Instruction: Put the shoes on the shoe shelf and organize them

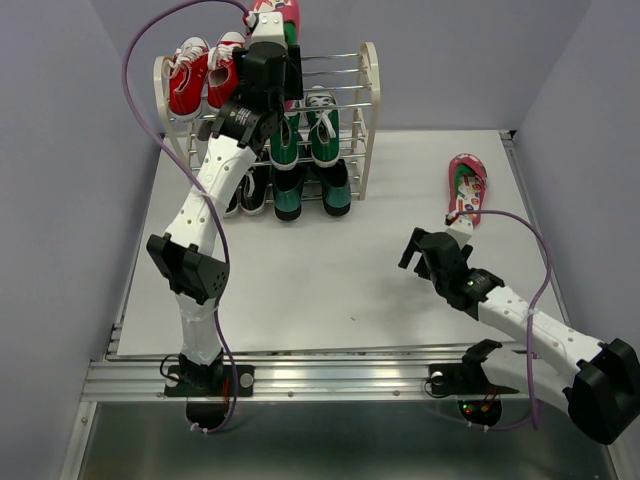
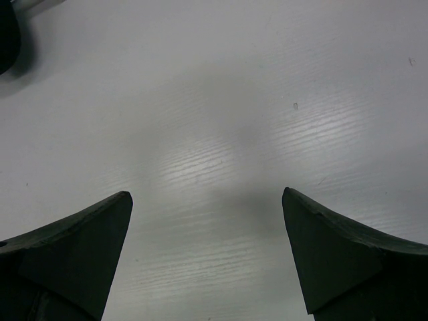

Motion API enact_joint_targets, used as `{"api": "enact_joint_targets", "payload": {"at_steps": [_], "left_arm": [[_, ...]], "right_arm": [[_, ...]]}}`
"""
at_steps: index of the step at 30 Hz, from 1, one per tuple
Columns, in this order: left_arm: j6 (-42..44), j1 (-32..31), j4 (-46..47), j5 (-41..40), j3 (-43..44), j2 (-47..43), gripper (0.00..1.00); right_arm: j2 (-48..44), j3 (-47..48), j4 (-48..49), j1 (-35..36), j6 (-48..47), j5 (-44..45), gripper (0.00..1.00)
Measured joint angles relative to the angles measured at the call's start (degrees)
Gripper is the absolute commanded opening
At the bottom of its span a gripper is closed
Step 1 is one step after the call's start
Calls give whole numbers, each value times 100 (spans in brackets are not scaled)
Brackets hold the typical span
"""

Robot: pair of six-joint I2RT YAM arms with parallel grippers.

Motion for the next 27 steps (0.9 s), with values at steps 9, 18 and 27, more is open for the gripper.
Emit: {"api": "enact_joint_targets", "payload": {"at_steps": [9, 18, 27], "left_arm": [[-129, 28, -2, 2, 0, 33, 46], [-153, 28, -52, 90, 0, 35, 69], [-247, 28, -144, 157, 0, 35, 83]], "right_arm": [[-101, 0, 2, 0, 37, 2, 100], [-105, 0, 2, 0, 79, 0, 100], [-114, 0, 2, 0, 98, 0, 100]]}}
